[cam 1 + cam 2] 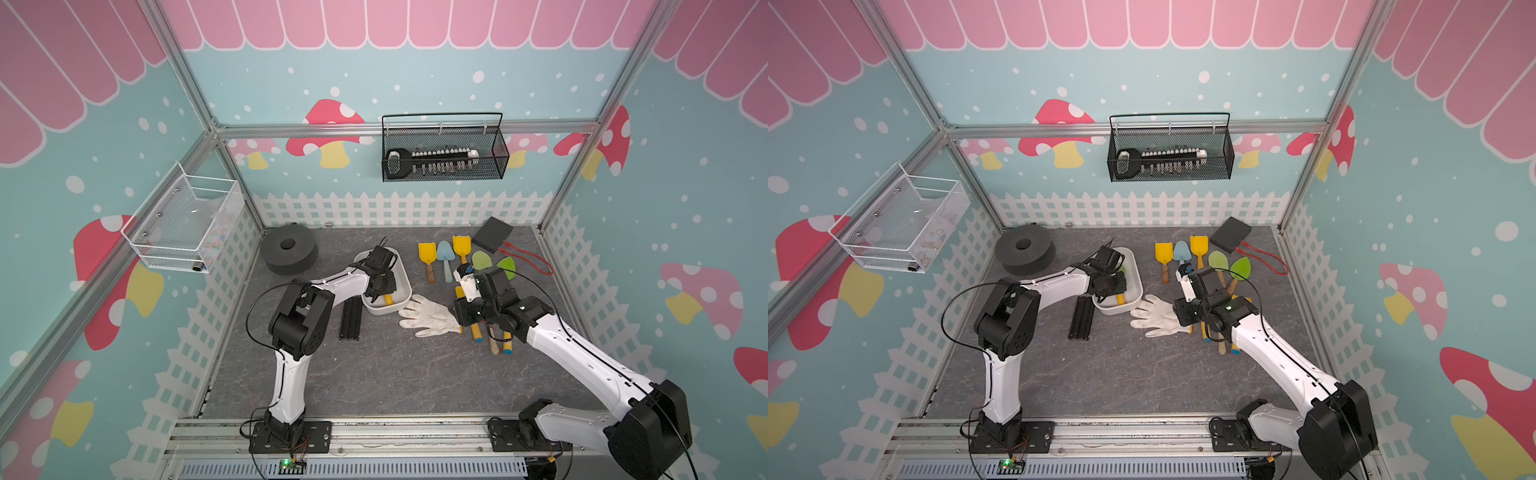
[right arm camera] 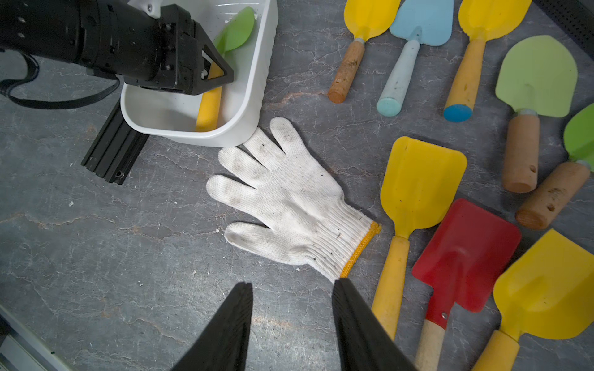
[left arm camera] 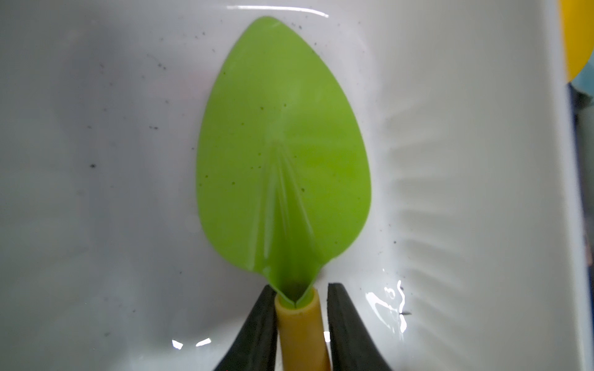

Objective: Take the shovel out of the storage box
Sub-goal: Pick up the shovel from the storage box.

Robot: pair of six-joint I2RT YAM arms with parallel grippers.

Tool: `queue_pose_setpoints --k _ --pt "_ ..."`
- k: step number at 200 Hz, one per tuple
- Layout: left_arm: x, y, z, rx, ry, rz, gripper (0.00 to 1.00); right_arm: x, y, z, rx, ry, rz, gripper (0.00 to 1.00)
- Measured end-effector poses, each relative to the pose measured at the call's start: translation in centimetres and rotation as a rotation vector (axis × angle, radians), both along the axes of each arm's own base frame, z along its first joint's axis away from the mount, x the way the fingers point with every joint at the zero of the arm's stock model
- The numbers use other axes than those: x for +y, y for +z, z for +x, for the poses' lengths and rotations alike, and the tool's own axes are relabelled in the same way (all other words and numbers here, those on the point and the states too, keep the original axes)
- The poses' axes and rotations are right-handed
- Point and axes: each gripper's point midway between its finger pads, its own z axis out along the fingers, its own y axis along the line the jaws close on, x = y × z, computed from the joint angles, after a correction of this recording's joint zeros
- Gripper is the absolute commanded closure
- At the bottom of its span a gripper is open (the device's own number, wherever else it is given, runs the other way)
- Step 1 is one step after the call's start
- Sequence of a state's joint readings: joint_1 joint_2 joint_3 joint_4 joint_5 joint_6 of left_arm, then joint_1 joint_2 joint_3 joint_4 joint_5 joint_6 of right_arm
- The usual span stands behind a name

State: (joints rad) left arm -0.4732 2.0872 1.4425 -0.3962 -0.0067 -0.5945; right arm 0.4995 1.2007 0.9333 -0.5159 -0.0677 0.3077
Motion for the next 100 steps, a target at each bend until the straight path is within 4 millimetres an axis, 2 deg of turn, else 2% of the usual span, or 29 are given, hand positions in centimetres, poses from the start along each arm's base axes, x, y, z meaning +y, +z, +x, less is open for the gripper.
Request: queue_pose_setpoints --k 18,56,75,100 --pt "0.0 0.1 0.1 -0.001 0.000 -0.004 0.91 -0.1 0.0 -0.1 -0.003 -0.002 -0.002 0.53" --pt "0.1 1.1 -0.4 -0.016 -0.002 -0.012 0.95 -0.4 -1.1 -0.4 0.011 0.002 -0.020 0.53" --pt "0.4 3.2 -1.0 -0.051 -0.002 -0.030 0.97 -0.4 -1.4 -0.5 0.011 0.008 -0.024 0.53" --pt "0.5 7.7 -1.2 -0.145 -0.003 -0.078 1.00 -0.2 -1.4 -0.3 -0.009 0.016 -0.015 0.53"
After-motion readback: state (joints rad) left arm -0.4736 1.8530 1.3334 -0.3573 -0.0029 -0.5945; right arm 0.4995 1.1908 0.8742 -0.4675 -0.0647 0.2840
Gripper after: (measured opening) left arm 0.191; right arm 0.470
